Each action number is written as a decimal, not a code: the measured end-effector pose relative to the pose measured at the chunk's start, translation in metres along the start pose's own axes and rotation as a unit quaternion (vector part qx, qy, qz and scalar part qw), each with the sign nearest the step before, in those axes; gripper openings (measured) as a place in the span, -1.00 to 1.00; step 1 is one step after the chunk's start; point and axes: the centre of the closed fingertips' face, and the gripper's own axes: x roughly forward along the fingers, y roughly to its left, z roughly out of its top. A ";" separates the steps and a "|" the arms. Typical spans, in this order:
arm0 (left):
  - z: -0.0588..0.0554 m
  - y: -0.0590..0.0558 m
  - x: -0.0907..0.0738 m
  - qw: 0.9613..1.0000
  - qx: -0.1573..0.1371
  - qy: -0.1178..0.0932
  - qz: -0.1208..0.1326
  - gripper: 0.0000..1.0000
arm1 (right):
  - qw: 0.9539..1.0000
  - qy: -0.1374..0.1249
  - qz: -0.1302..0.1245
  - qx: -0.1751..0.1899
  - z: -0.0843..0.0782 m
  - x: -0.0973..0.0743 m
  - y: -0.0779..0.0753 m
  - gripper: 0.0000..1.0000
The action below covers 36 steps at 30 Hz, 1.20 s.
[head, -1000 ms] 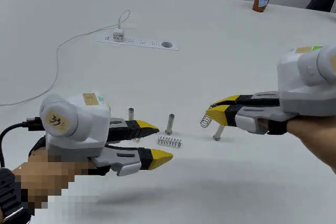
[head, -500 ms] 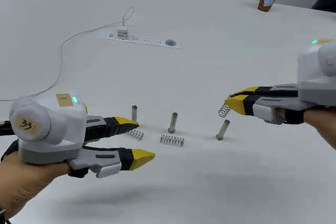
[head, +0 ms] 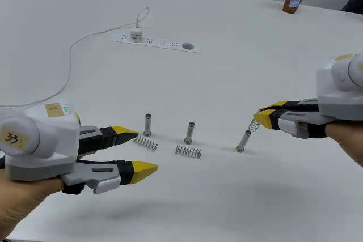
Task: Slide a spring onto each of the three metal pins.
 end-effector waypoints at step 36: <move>-0.002 -0.002 0.001 1.000 -0.002 0.010 0.001 -0.07 | 0.999 0.031 0.012 0.025 -0.033 0.034 -0.002 -0.77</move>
